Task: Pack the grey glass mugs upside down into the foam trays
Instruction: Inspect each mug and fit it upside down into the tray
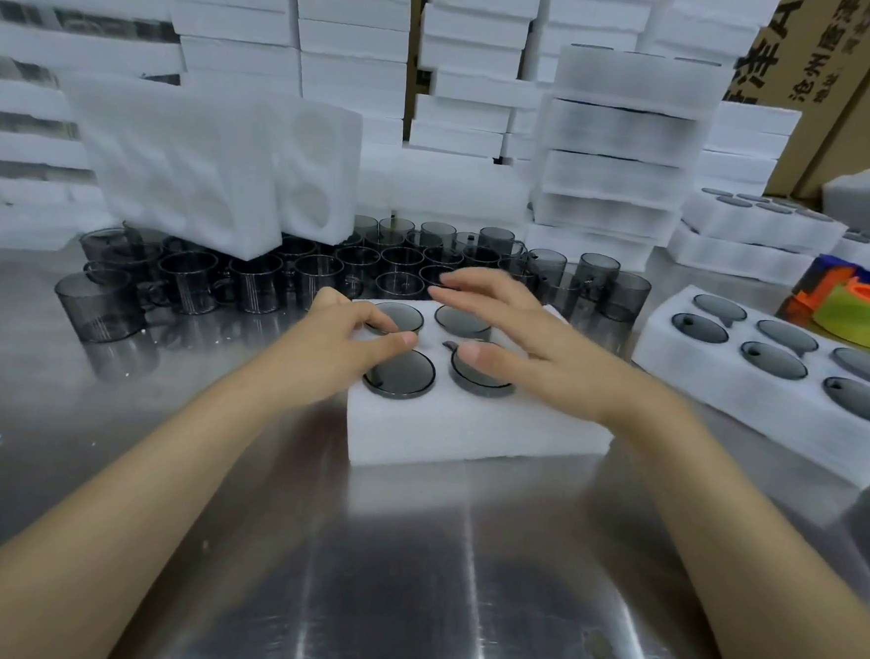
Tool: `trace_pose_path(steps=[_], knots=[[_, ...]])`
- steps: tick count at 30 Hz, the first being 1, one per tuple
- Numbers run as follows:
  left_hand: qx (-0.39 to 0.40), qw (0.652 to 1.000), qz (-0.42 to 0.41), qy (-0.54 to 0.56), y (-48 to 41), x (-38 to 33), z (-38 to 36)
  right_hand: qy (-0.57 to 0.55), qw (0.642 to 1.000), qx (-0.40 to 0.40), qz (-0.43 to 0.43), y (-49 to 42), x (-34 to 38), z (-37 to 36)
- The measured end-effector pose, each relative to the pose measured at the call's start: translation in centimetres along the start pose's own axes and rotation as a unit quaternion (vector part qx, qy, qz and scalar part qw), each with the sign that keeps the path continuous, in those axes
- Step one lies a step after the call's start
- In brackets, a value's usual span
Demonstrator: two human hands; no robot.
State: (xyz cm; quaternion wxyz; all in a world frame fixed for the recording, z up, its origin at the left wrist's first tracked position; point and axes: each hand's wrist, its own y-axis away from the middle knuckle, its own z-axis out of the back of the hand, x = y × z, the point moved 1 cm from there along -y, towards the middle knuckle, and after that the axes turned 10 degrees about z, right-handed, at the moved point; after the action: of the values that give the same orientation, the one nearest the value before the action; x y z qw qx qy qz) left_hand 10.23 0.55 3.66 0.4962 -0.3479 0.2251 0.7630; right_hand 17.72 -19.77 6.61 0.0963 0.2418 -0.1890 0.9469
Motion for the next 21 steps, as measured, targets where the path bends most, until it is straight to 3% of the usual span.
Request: trace_pose_path(steps=[3, 7, 9, 11, 14, 15, 17, 19, 21], knots=[[0.002, 1.0, -0.002, 0.002, 0.1, 0.0, 0.0, 0.159, 0.978, 0.129, -0.031, -0.6, -0.2, -1.3], [-0.003, 1.0, -0.005, 0.004, 0.1, -0.1, -0.1, 0.175, 0.973, 0.146, -0.044, -0.6, -0.6, -1.7], [-0.007, 1.0, -0.004, 0.003, 0.0, -0.1, -0.1, 0.051, 0.992, 0.1, -0.058, -0.3, -0.9, -1.1], [-0.009, 1.0, 0.0, 0.005, 0.0, -0.1, -0.2, -0.068, 0.994, -0.039, -0.076, -0.1, -2.0, 0.4], [-0.008, 1.0, 0.003, 0.013, 0.1, -0.1, -0.1, -0.034, 0.941, -0.315, -0.121, 0.5, -5.8, 2.4], [-0.008, 1.0, 0.003, 0.011, 0.1, -0.1, -0.1, -0.016, 0.917, -0.373, -0.14, 0.8, -7.2, 2.6], [-0.009, 1.0, 0.001, 0.008, 0.1, -0.1, -0.1, 0.062, 0.905, -0.379, -0.183, 1.4, -10.1, 2.3], [-0.011, 1.0, 0.0, 0.008, 0.1, -0.1, -0.1, 0.142, 0.918, -0.294, -0.227, 1.5, -12.6, 1.7], [-0.014, 1.0, 0.0, 0.01, -0.1, 0.0, -0.2, 0.165, 0.916, -0.265, -0.251, 0.7, -14.1, 1.6]])
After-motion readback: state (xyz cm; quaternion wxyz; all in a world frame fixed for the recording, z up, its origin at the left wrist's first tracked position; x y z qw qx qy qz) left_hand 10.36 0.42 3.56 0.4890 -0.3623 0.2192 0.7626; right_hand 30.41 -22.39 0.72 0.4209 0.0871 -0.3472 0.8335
